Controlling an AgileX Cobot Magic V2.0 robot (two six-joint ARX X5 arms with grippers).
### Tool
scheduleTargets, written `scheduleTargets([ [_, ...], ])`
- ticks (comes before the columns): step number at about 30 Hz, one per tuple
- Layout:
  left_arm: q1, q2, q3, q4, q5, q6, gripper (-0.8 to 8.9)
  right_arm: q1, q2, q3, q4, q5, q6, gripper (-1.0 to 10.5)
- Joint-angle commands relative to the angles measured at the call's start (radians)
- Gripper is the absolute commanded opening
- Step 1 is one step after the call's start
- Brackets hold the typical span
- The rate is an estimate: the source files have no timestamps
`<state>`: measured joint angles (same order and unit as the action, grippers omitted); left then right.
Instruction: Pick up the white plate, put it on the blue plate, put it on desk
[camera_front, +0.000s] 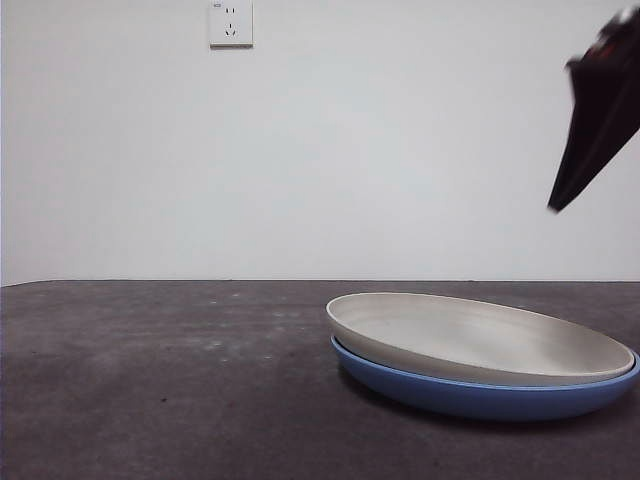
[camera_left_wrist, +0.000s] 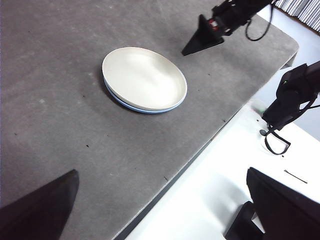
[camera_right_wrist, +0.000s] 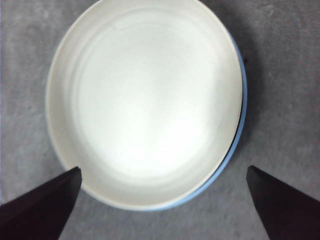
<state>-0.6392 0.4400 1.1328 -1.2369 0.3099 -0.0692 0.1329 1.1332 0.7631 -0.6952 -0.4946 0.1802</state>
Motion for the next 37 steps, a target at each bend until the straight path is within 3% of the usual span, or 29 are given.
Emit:
scheduleTargets([
  [1,-0.005,0.003,0.009,0.012,-0.003,-0.003,6.55,0.003,0.074,0.004,0.051,-0.002,0.022,6.0],
  [17,-0.005,0.003,0.009,0.011,-0.003,-0.003,6.55,0.002,0.330,0.004,0.242,0.005,0.048,5.9],
  [24,-0.005,0.003,0.009,0.012,-0.003,-0.001,6.55,0.002,0.373,0.004,0.251,0.035,0.048,3.4],
  [30,-0.005,0.003,0.009,0.012,-0.003,0.000,6.55,0.002,0.378,0.004,0.249,0.077,0.048,0.0],
  [37,-0.005,0.003,0.009,0.011,-0.003,0.000,6.55,0.001,0.368,0.020,0.226,0.080,0.056,0.0],
])
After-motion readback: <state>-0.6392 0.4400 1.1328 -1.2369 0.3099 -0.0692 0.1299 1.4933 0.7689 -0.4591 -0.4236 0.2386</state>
